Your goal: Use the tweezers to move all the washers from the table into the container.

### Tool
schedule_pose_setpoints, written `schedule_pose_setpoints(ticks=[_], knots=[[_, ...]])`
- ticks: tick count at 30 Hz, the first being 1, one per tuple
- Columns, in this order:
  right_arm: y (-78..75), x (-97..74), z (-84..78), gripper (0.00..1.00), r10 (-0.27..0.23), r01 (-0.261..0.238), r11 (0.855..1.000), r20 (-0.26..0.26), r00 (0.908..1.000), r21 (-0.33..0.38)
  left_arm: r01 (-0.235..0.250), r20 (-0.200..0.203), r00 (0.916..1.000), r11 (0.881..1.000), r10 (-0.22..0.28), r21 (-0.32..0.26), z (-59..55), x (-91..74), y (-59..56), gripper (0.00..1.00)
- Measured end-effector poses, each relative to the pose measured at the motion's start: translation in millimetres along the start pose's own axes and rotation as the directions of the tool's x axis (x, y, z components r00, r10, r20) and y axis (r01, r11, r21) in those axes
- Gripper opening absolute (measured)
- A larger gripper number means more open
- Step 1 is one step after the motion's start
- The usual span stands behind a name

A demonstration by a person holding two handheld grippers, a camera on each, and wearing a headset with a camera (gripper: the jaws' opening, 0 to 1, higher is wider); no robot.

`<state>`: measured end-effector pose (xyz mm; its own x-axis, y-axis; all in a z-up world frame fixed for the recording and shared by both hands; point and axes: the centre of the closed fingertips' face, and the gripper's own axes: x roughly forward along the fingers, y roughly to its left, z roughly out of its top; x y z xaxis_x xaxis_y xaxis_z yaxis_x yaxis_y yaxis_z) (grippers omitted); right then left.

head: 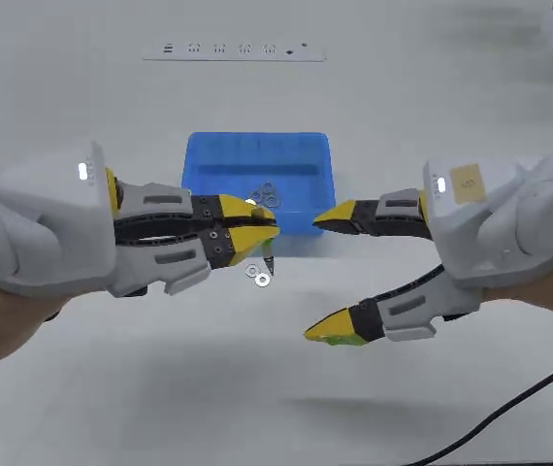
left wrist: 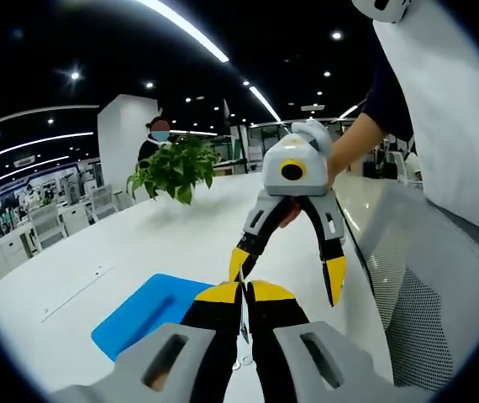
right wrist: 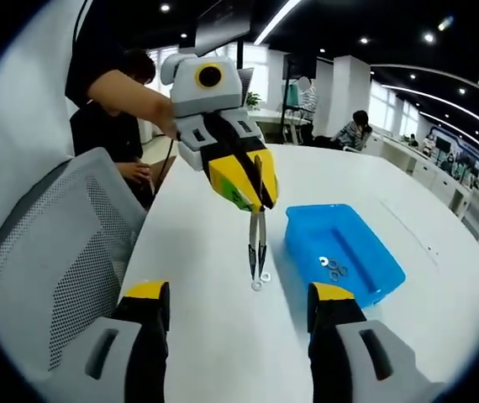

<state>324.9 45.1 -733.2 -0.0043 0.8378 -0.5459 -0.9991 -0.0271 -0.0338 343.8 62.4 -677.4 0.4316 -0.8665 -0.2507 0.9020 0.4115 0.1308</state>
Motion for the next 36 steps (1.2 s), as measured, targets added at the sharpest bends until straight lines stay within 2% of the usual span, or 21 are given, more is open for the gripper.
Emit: schedule_pose_setpoints(ticks=[4, 8, 12, 22, 29, 32, 36], knots=[[-1.0, 0.4, 1.1, 0.68, -0.003, 0.003, 1.000, 0.017, 0.9999, 0.021, 0.008, -0.009, 0.9999, 1.000, -0.008, -0.003, -7.2, 0.9, 0.8, 0.06], [-1.4, 1.5, 2.1, 0.68, -0.002, 0.002, 1.000, 0.024, 0.9997, 0.028, -0.003, -0.010, 0.9999, 0.999, 0.003, -0.036, -14.1, -0.2, 5.7, 0.06], [-0.1, 4.2, 1.4, 0.68, 0.003, -0.005, 0.999, 0.030, 0.9995, 0.039, -0.006, -0.030, 0.9995, 0.998, 0.005, -0.055, -23.8, -0.7, 7.4, 0.06], [3.6, 6.0, -3.9, 0.68, 0.010, -0.012, 0.998, 0.029, 0.9995, 0.060, -0.004, -0.030, 0.9996, 0.998, 0.002, -0.055, -25.4, 1.3, 6.7, 0.06], [3.9, 5.6, -5.9, 0.68, 0.009, -0.010, 0.998, 0.026, 0.9996, 0.064, 0.003, -0.057, 0.9983, 0.999, -0.006, -0.051, -34.7, 3.5, 5.0, 0.06], [3.3, 5.9, -5.8, 0.68, 0.008, -0.010, 0.998, 0.028, 0.9996, 0.067, 0.000, -0.051, 0.9987, 0.998, -0.003, -0.059, -34.7, 2.8, 5.8, 0.06], [4.7, 8.8, -6.0, 0.68, 0.016, -0.018, 0.998, 0.025, 0.9996, 0.065, 0.018, -0.073, 0.9971, 0.999, -0.021, -0.050, -36.0, 1.7, 6.0, 0.06]])
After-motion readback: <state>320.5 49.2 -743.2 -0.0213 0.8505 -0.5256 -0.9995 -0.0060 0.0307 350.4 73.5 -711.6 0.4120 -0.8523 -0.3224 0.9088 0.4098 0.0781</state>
